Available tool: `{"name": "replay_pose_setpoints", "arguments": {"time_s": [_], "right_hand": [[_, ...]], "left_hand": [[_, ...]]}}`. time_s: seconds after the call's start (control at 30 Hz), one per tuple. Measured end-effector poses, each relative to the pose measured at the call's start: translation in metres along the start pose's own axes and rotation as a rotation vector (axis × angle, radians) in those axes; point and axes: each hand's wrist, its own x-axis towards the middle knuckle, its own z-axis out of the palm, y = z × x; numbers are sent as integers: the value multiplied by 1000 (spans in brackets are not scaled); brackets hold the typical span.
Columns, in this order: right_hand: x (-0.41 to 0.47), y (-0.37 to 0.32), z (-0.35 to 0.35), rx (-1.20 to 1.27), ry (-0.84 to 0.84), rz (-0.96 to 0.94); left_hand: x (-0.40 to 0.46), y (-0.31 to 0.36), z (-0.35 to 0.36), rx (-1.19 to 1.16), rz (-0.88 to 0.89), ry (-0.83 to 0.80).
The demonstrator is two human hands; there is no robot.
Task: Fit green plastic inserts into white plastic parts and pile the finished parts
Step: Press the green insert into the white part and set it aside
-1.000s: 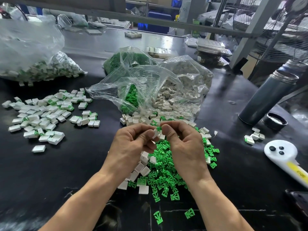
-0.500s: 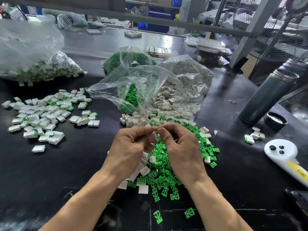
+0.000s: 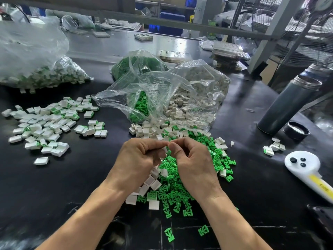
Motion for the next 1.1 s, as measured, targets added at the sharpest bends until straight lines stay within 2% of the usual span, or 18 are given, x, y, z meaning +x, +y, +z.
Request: {"name": "replay_pose_setpoints", "arguments": {"time_s": [0.1,0.37,0.57,0.67,0.83,0.93,1.1], "right_hand": [[-1,-3,-1,9,8,-7],[-5,-11,3,-24,76,-43],[-7,-10,5,-45,95,-43],[-7,-8,5,44,67,-4],[-5,-9,2,368,85,72],[0,-8,-2,337,106,95],[-2,-14,4,319,-69,186]], "left_hand": [[2,2,-2,-1,19,13],[3,1,4,-181,-32,38],[1,0,7,-166,-15,45],[2,0,8,-123,-6,33],[7,0,4,-124,-28,46],[6,-1,2,-110,11,41],[6,3,7,-63,84,36]]}}
